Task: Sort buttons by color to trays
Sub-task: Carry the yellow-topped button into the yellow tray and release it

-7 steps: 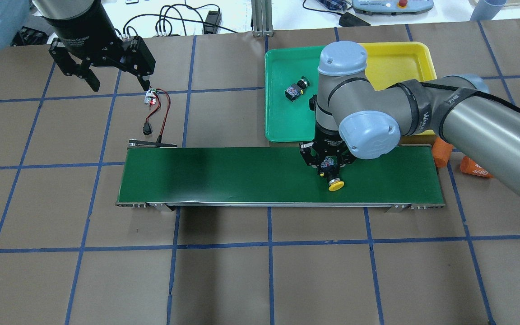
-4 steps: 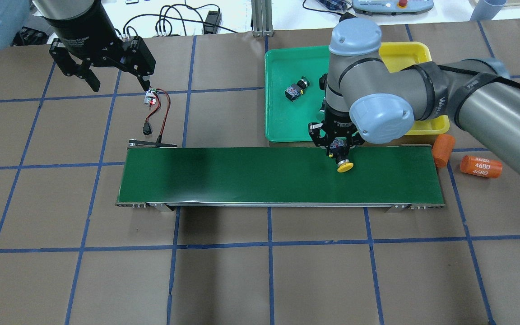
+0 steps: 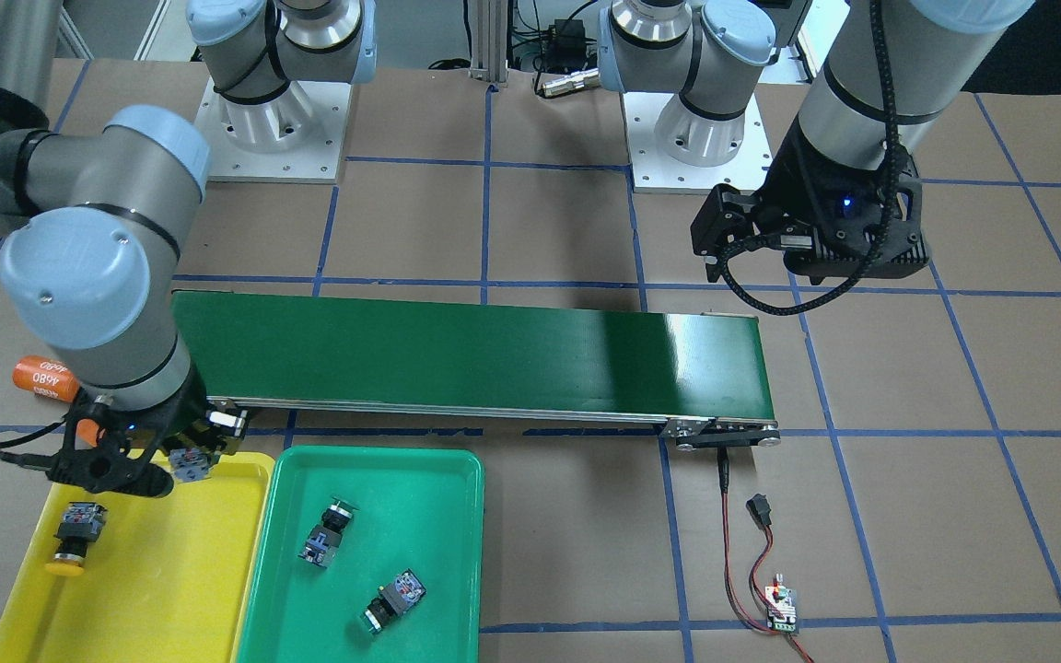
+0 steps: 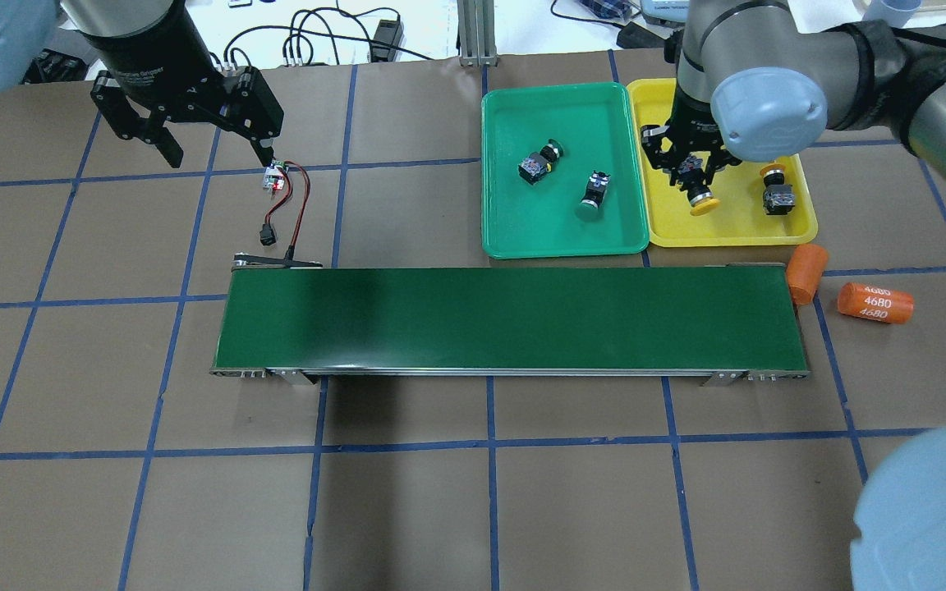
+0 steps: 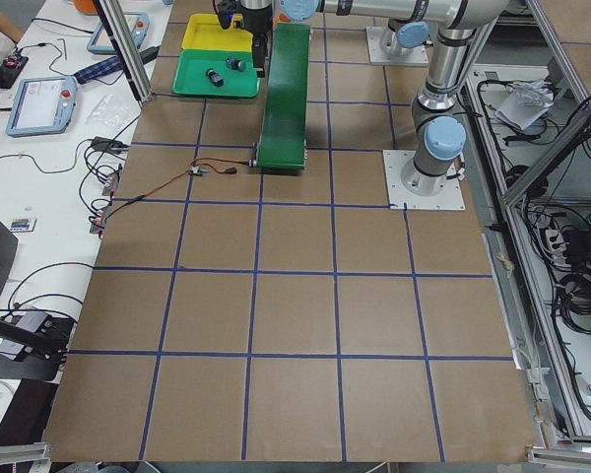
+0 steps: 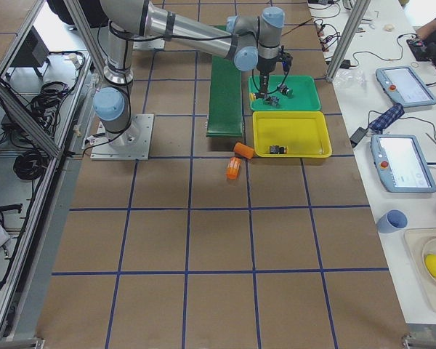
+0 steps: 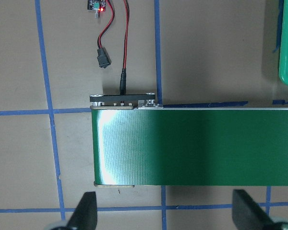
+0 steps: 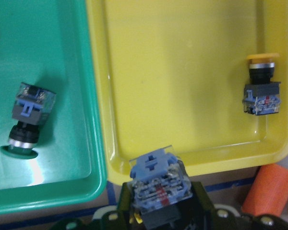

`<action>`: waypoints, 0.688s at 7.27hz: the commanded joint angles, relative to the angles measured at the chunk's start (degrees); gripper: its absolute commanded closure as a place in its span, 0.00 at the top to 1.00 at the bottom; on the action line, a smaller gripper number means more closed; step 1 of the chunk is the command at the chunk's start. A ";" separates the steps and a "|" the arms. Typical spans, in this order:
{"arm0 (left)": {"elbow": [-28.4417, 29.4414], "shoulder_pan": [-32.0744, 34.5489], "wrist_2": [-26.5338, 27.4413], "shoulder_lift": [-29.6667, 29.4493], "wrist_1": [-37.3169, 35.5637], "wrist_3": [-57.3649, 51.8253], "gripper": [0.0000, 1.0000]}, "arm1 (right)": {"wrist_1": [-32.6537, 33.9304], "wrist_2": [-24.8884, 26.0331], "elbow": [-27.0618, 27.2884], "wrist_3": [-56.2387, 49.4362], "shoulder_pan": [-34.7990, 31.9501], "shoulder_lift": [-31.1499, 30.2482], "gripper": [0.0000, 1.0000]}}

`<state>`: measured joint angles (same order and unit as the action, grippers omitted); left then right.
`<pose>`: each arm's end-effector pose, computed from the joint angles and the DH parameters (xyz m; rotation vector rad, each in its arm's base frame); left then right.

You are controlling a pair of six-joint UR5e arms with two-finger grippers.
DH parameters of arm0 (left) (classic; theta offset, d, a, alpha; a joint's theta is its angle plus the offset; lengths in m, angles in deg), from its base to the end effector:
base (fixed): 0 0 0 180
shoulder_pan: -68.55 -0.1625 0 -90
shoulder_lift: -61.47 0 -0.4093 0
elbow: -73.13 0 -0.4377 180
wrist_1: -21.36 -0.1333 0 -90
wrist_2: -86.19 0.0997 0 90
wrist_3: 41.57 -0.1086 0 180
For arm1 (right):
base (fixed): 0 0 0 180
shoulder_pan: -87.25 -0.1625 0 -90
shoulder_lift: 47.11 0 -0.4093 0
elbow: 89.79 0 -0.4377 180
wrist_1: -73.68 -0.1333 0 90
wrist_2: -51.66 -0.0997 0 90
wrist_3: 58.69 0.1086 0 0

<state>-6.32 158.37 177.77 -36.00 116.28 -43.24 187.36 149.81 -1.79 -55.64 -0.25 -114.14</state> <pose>-0.1285 -0.5868 0.4801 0.0412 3.1139 0.0507 0.0884 -0.6776 0.2800 -0.1502 -2.9950 0.0720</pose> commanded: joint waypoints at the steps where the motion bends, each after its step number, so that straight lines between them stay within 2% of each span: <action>1: 0.00 -0.08 0.00 0.00 0.00 -0.09 1.00 | 5.04 -0.41 -0.72 -6.03 4.08 3.47 0.00; 2: 0.08 -0.09 0.00 0.00 0.00 -0.09 1.00 | 5.32 -0.42 -0.63 -6.04 5.05 4.26 0.04; 3: 0.00 -0.09 0.09 0.00 0.00 -0.17 1.00 | 9.24 -0.42 -0.72 -9.08 5.32 6.62 0.18; 4: 0.08 -0.09 0.00 0.00 0.00 -0.09 1.00 | 10.15 -0.59 -0.63 -10.51 5.32 8.21 0.26; 5: 0.00 -0.09 0.00 0.00 0.00 -0.17 1.00 | 10.16 -0.51 -0.28 -10.43 5.32 8.49 0.66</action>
<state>-6.28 158.29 177.79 -36.00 116.28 -43.36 196.72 149.30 -2.36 -65.29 4.97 -106.71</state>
